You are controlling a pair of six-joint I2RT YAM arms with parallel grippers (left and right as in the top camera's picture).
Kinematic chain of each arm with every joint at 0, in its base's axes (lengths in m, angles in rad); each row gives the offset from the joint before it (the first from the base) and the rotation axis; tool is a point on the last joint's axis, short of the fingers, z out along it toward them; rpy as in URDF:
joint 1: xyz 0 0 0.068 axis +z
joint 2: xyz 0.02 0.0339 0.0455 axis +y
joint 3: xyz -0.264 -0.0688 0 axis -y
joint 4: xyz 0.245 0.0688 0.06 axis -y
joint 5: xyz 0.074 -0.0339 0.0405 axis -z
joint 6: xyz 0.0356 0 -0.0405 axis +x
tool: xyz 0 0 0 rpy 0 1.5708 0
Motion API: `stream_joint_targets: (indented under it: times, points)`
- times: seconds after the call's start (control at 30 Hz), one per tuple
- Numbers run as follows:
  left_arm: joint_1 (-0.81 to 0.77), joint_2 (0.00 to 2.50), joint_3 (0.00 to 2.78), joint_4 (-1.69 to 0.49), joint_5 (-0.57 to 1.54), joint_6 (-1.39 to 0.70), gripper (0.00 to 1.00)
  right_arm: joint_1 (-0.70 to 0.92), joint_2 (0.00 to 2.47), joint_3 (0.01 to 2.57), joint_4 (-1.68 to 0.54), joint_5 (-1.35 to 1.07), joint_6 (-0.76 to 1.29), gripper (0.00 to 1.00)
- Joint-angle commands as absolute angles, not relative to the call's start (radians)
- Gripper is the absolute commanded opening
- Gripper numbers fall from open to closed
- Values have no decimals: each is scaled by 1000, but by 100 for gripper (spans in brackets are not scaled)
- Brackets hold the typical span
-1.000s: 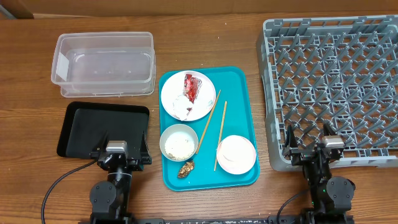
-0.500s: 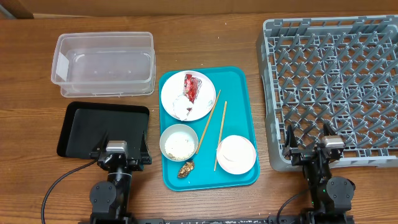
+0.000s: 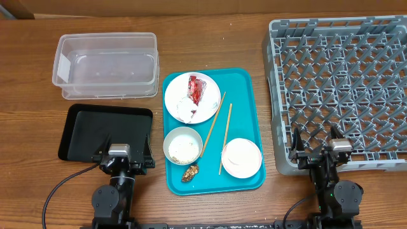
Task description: Sort waste into correct bins and load items into the dishwasher
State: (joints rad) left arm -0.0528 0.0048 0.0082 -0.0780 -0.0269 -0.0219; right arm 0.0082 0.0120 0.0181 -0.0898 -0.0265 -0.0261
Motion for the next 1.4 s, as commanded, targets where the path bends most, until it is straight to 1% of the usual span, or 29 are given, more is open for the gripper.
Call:
stream_joint_targets:
  times: [0.0, 1.27, 1.37]
  points:
    - [-62, 4, 5, -75, -18, -3, 100, 6, 3, 8, -83, -30, -22, 100]
    - [-62, 4, 5, -76, -6, -4, 100, 6, 3, 8, -82, -31, -22, 100]
    - [-62, 4, 5, -70, -6, -38, 100, 6, 3, 8, -81, -31, -5, 100]
